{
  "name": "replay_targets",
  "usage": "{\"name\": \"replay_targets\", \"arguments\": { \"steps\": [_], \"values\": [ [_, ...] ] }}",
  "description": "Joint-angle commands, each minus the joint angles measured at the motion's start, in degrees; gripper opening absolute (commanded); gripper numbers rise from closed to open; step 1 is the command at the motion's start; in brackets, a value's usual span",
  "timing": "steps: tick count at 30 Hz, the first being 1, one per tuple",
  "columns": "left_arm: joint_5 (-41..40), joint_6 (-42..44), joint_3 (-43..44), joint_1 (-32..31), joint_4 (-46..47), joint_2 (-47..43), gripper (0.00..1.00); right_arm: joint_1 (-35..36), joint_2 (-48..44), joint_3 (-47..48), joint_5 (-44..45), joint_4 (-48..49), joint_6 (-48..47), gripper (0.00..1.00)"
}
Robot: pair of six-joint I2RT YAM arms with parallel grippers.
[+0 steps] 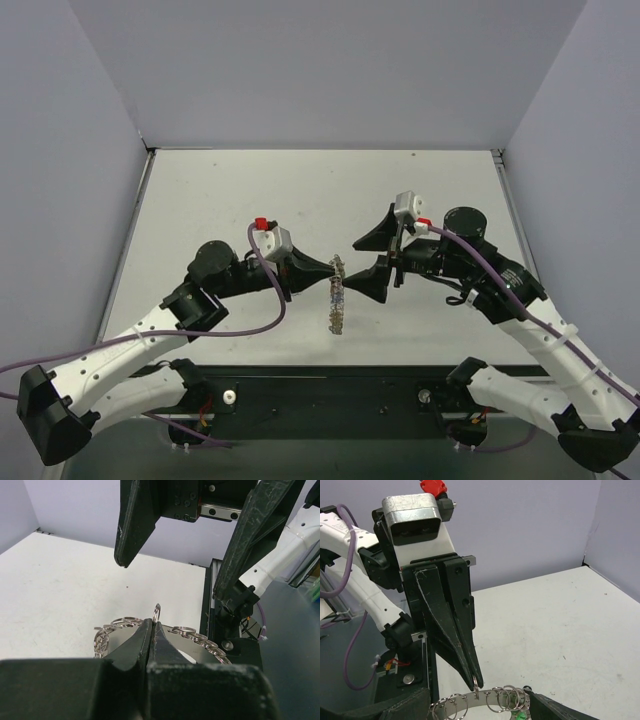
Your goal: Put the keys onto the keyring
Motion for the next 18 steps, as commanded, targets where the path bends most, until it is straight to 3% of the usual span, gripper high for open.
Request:
{"name": "replay_targets", "arguments": {
  "steps": [1,9,13,18],
  "values": [
    [-3.4,-1.8,-0.7,0.8,7.6,-2.6,0.0,-0.6,0.3,-0.4,-0.8,4.1,0.9,0.79],
    [-5.7,-3.4,-3.5,4.1,7.7,-5.0,0.0,-2.2,1.3,-2.0,-2.6,6.7,2.5,0.83],
    [-7.8,-6.5,-4.2,9.0,6.0,-6.7,0.0,-2.3,3.2,-2.9,-4.7,7.6,2.7,0.86],
    [-10.1,-9.5,-6.1,21.0,4.9,-11.7,0.0,-2.4,5.5,-5.1,-5.4,9.7,5.1,0.88]
  ]
}}
